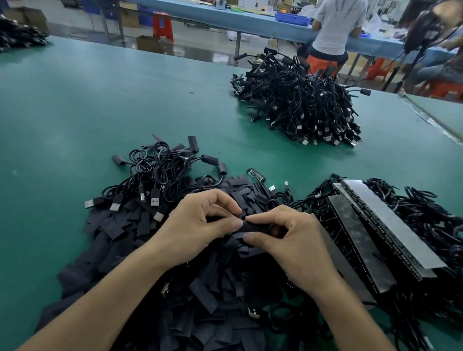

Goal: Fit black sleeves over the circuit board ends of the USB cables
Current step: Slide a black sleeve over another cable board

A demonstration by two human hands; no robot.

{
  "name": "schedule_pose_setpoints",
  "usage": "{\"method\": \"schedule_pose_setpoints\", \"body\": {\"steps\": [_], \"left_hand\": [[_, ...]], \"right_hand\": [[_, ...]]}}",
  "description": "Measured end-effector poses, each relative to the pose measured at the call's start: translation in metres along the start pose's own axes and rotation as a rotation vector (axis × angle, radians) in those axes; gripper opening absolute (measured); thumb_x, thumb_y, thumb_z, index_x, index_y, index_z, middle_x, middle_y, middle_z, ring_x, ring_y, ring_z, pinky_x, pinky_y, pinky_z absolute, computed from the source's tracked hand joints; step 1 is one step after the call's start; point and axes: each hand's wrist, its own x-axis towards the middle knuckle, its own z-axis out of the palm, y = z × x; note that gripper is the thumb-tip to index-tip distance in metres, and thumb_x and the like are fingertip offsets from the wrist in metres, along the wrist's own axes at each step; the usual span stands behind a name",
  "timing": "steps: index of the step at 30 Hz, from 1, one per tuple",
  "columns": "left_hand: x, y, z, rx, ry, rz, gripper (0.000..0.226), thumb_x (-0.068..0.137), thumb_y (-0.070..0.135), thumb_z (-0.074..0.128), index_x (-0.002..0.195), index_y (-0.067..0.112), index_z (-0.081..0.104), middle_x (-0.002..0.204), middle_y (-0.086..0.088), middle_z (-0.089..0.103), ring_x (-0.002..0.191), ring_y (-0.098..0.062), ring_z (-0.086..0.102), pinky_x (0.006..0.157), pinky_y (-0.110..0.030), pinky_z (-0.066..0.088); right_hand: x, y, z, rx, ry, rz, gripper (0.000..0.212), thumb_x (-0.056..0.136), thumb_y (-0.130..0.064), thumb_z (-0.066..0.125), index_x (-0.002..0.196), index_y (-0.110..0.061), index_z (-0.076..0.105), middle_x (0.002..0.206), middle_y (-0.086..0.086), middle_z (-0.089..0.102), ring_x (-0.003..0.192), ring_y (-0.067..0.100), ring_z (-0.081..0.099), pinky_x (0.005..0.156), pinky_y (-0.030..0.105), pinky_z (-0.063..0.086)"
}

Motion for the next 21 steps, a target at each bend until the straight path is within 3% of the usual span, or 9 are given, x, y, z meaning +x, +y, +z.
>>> {"method": "schedule_pose_setpoints", "body": {"steps": [6, 12, 21], "left_hand": [[0.0003, -0.0001, -0.0025, 0.003, 0.032, 0.011, 0.006, 0.091, 0.016, 0.07, 0.088, 0.02, 0.072, 0.073, 0.001, 0.072, 0.066, -0.007, 0.063, 0.066, -0.015, 0.048], [0.0002, 0.0014, -0.0053, -0.011, 0.067, -0.06, 0.006, 0.084, 0.019, 0.078, 0.083, 0.02, 0.071, 0.068, -0.003, 0.072, 0.06, -0.009, 0.061, 0.055, -0.014, 0.044], [-0.0001, 0.0066, -0.0069, -0.15, 0.05, -0.099, 0.011, 0.08, 0.004, 0.079, 0.087, 0.008, 0.072, 0.067, -0.005, 0.071, 0.058, -0.009, 0.062, 0.055, -0.014, 0.046]], "right_hand": [[-0.0008, -0.0007, 0.0009, -0.01, 0.044, -0.019, 0.028, 0.069, -0.009, 0.087, 0.092, -0.024, 0.079, 0.085, -0.008, 0.07, 0.079, 0.005, 0.067, 0.075, 0.023, 0.054], [-0.0009, 0.0003, 0.0017, -0.021, 0.079, -0.049, 0.027, 0.07, -0.013, 0.087, 0.091, -0.027, 0.079, 0.082, -0.009, 0.068, 0.076, 0.006, 0.065, 0.07, 0.014, 0.048], [-0.0016, 0.0013, 0.0043, -0.025, 0.067, -0.121, 0.031, 0.069, -0.013, 0.088, 0.097, -0.023, 0.079, 0.088, -0.011, 0.069, 0.084, 0.006, 0.067, 0.075, 0.015, 0.05]]}}
